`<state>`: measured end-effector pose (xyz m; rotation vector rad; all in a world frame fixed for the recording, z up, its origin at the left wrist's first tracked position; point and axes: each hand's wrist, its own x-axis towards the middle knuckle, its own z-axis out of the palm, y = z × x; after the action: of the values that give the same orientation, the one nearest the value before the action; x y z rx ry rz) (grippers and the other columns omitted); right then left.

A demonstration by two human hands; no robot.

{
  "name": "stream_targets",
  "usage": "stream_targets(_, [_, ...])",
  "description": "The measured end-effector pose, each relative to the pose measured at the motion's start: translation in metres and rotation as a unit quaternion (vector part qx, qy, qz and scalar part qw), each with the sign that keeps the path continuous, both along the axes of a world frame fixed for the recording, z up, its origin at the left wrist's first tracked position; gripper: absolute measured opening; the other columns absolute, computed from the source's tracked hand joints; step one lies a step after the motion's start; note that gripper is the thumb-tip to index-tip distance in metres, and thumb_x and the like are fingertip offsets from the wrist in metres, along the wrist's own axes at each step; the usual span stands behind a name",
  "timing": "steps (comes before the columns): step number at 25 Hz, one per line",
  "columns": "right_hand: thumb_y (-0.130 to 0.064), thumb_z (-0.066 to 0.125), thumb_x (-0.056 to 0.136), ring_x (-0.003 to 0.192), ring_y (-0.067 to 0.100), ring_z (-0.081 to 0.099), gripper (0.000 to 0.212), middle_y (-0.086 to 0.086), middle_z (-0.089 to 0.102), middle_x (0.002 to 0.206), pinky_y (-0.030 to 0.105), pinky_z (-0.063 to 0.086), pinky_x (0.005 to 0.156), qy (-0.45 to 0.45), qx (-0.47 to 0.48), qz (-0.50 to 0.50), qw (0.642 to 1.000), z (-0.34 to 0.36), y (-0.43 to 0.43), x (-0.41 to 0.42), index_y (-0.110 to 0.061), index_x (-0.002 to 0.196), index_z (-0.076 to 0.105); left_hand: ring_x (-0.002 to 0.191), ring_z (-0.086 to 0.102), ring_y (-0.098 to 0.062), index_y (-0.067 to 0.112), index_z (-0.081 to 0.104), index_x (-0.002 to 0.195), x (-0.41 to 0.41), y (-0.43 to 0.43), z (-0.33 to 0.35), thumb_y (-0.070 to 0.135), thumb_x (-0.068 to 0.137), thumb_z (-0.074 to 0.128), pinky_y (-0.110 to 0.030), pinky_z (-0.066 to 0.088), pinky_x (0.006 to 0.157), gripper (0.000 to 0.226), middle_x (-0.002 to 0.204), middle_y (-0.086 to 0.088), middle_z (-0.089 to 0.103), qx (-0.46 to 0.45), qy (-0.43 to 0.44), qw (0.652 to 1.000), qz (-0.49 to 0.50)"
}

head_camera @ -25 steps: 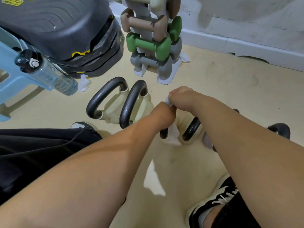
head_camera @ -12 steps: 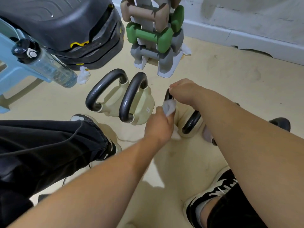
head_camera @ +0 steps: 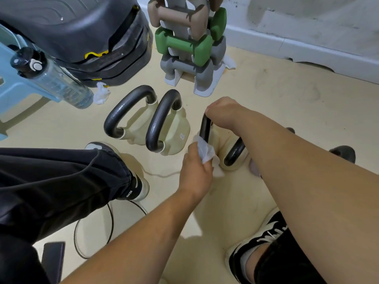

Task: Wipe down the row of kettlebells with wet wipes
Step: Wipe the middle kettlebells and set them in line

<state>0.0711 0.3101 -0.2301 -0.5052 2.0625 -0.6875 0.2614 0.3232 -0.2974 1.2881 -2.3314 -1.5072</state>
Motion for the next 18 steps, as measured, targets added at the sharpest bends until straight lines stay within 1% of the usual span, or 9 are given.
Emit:
stream_targets(2, [-0.011, 0.047, 0.091, 0.075, 0.030, 0.048, 0.016, 0.010, 0.051, 0.086, 0.027, 0.035, 0.062, 0.000, -0.012, 0.002, 1.000, 0.000, -0.001, 0.002, -0.011, 0.087, 0.062, 0.092, 0.064, -0.031, 0.021, 0.042, 0.110, -0.025, -0.020, 0.001, 0.046, 0.099, 0.043, -0.040, 0.050, 0.072, 0.028, 0.095, -0.004, 0.059, -0.030, -0.071, 0.997, -0.027])
stream_targets(4, [-0.011, 0.047, 0.093, 0.070, 0.025, 0.043, 0.013, 0.007, 0.049, 0.080, 0.025, 0.034, 0.056, 0.004, -0.023, 0.001, 1.000, 0.001, 0.000, 0.005, -0.014, 0.085, 0.057, 0.091, 0.064, -0.034, 0.010, 0.047, 0.108, -0.060, -0.043, 0.011, 0.043, 0.103, 0.042, -0.040, 0.049, 0.074, 0.034, 0.090, -0.006, 0.056, -0.064, -0.178, 0.978, -0.083])
stream_targets(6, [-0.016, 0.047, 0.098, 0.077, 0.023, 0.049, 0.010, 0.005, 0.054, 0.088, 0.027, 0.045, 0.063, 0.008, -0.031, -0.001, 0.999, 0.001, 0.002, 0.006, -0.017, 0.092, 0.056, 0.086, 0.061, -0.032, 0.009, 0.049, 0.092, -0.089, -0.064, 0.030, 0.031, 0.105, 0.041, -0.040, 0.049, 0.076, 0.027, 0.085, -0.009, 0.056, -0.038, -0.245, 0.960, -0.130])
stream_targets(9, [-0.020, 0.043, 0.101, 0.093, 0.022, 0.050, 0.015, 0.008, 0.055, 0.103, 0.039, 0.050, 0.092, -0.012, -0.039, -0.041, 0.998, -0.004, 0.003, 0.007, -0.018, 0.092, 0.055, 0.083, 0.060, -0.028, 0.013, 0.045, 0.100, -0.085, -0.065, 0.032, 0.031, 0.104, 0.042, -0.037, 0.049, 0.074, 0.019, 0.090, -0.007, 0.058, -0.029, -0.190, 0.976, -0.104])
stream_targets(11, [-0.025, 0.050, 0.093, 0.095, 0.023, 0.061, 0.016, 0.010, 0.064, 0.106, 0.038, 0.052, 0.091, -0.108, -0.051, -0.166, 0.979, -0.006, 0.009, 0.003, -0.013, 0.090, 0.061, 0.093, 0.061, -0.028, 0.013, 0.044, 0.116, -0.051, -0.030, 0.023, 0.035, 0.100, 0.042, -0.039, 0.050, 0.082, 0.027, 0.101, -0.006, 0.060, -0.052, -0.130, 0.989, -0.056])
stream_targets(13, [-0.023, 0.054, 0.085, 0.100, 0.023, 0.067, 0.025, 0.010, 0.071, 0.112, 0.037, 0.054, 0.093, -0.187, -0.064, -0.260, 0.945, -0.008, 0.015, -0.006, -0.010, 0.101, 0.067, 0.108, 0.059, -0.028, 0.014, 0.040, 0.140, -0.024, -0.004, 0.020, 0.028, 0.098, 0.044, -0.038, 0.049, 0.090, 0.045, 0.115, -0.009, 0.060, -0.127, -0.124, 0.981, -0.081])
stream_targets(15, [-0.019, 0.050, 0.087, 0.080, 0.023, 0.060, 0.018, 0.009, 0.069, 0.097, 0.029, 0.054, 0.082, -0.221, -0.083, -0.283, 0.930, -0.005, 0.015, -0.016, -0.011, 0.094, 0.064, 0.108, 0.060, -0.034, 0.009, 0.040, 0.138, -0.033, -0.014, 0.020, 0.025, 0.101, 0.046, -0.037, 0.045, 0.082, 0.041, 0.114, -0.015, 0.061, -0.162, -0.130, 0.975, -0.076])
stream_targets(17, [-0.015, 0.047, 0.089, 0.064, 0.021, 0.047, 0.008, 0.009, 0.056, 0.087, 0.026, 0.044, 0.064, -0.219, -0.104, -0.299, 0.923, 0.001, 0.012, -0.021, -0.014, 0.088, 0.055, 0.095, 0.064, -0.036, 0.013, 0.042, 0.116, -0.064, -0.037, 0.028, 0.029, 0.103, 0.044, -0.036, 0.041, 0.074, 0.021, 0.099, -0.012, 0.060, -0.165, -0.196, 0.962, -0.099])
stream_targets(18, [-0.016, 0.049, 0.090, 0.064, 0.021, 0.047, 0.006, 0.008, 0.054, 0.087, 0.028, 0.045, 0.062, -0.218, -0.117, -0.317, 0.916, 0.005, 0.010, -0.023, -0.015, 0.085, 0.052, 0.090, 0.061, -0.034, 0.015, 0.039, 0.109, -0.086, -0.053, 0.029, 0.028, 0.103, 0.043, -0.036, 0.041, 0.075, 0.016, 0.097, -0.009, 0.058, -0.180, -0.232, 0.948, -0.121])
